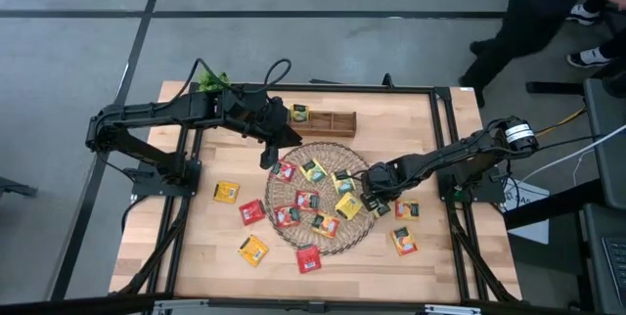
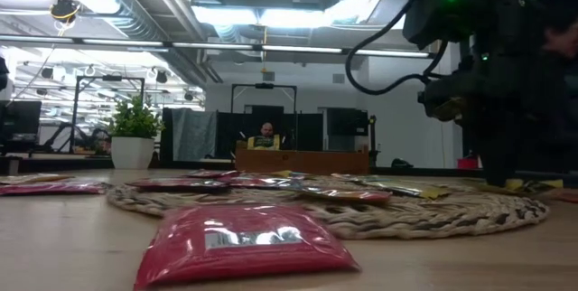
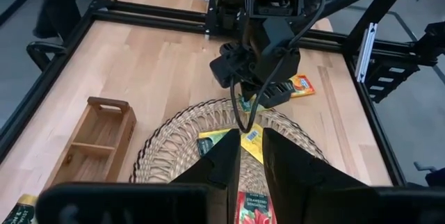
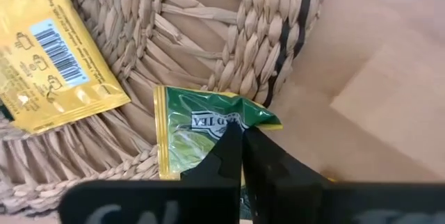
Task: Pick & Place Tea
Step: Put the yellow tea bag into the left of the wooden organizer
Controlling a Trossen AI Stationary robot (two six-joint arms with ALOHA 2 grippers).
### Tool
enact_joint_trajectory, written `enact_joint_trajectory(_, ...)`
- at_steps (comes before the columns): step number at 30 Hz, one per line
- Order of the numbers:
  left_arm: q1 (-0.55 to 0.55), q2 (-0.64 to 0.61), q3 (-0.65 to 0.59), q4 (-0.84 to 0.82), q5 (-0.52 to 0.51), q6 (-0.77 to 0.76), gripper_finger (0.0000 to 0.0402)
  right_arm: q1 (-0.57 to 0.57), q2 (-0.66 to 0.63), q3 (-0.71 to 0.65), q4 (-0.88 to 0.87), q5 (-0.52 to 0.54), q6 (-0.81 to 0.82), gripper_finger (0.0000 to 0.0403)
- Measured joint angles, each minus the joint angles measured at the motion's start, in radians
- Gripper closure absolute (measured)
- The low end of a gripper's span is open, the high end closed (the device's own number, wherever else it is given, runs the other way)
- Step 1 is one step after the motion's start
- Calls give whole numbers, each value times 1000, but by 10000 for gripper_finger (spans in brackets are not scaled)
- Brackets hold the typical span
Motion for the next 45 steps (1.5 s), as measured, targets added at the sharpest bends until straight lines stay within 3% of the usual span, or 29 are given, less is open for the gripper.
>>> enact_joint_trajectory(12,0,0,0,54,36,-63,343,-15,-89,253,-226,171,-63,401)
enact_joint_trajectory(18,4,0,-1,58,103,-142,339,-45,-90,432,-260,338,-209,401)
enact_joint_trajectory(24,4,0,-1,57,110,-228,297,-72,-91,603,-256,498,-385,401)
enact_joint_trajectory(31,4,0,-1,57,109,-231,225,-78,-88,730,-246,598,-585,402)
enact_joint_trajectory(34,4,0,-1,57,68,-231,209,-78,-88,749,-224,651,-632,402)
enact_joint_trajectory(40,-18,1,-1,72,-162,-211,204,-86,-88,754,-131,707,-663,402)
enact_joint_trajectory(45,-23,1,-1,126,-222,-182,212,-92,-88,754,-58,713,-685,402)
